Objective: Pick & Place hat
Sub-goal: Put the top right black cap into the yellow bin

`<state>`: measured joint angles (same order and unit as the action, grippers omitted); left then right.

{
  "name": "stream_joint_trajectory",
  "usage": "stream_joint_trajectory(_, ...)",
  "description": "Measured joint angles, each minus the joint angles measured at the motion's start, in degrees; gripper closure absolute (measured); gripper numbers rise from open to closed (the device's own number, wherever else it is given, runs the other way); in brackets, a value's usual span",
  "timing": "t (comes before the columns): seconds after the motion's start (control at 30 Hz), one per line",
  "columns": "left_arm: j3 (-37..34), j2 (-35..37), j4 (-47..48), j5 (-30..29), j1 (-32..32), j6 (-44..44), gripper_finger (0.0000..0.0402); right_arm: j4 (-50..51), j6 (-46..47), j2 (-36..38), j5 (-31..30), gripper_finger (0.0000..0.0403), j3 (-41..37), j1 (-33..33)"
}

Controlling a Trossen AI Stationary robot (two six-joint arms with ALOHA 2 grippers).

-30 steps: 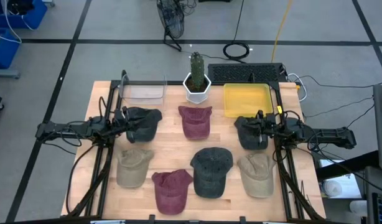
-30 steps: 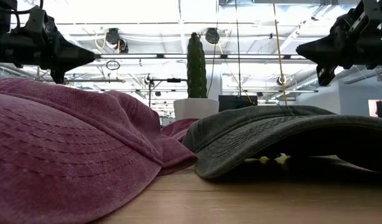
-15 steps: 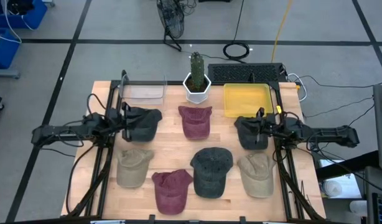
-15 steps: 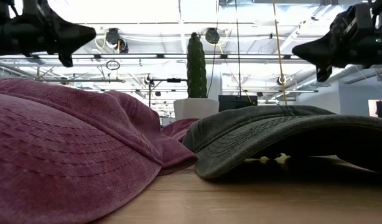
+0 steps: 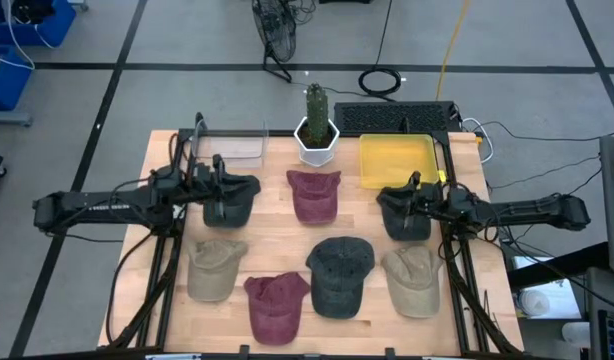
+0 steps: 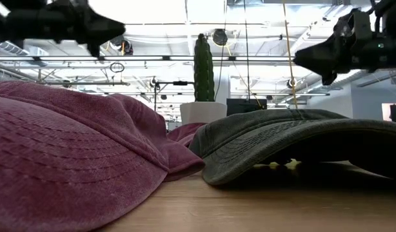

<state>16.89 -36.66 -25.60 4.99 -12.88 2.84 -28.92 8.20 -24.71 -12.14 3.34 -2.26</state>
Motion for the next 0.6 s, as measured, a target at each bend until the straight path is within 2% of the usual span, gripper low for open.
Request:
stream_joint_trajectory(0.1,3.76,-4.62,0.22,0.03,-0.22,-0.75,0.0355,-0.40,-0.49,-1.71,-0.02,0.0301,0.03,0.00)
stream_joint_trajectory(0.27,5.06,-11.03,1.09,3.47,0.17,-0.82,0.0355,-0.37,-0.35,-3.17,0.16,0.0301,0.03,0.01)
stream_joint_trajectory(0.37,5.06,-12.98,0.36,5.68,0.15,-0.84,0.0355,0.72,0.01,-3.38,0.35,0.0300,0.03,0.05)
stream_joint_trajectory(0.6,5.06,-13.62,-2.00,5.40,-0.99,-2.74,0.0355,1.32,-0.47,-3.50,1.79,0.0300,0.03,1.74)
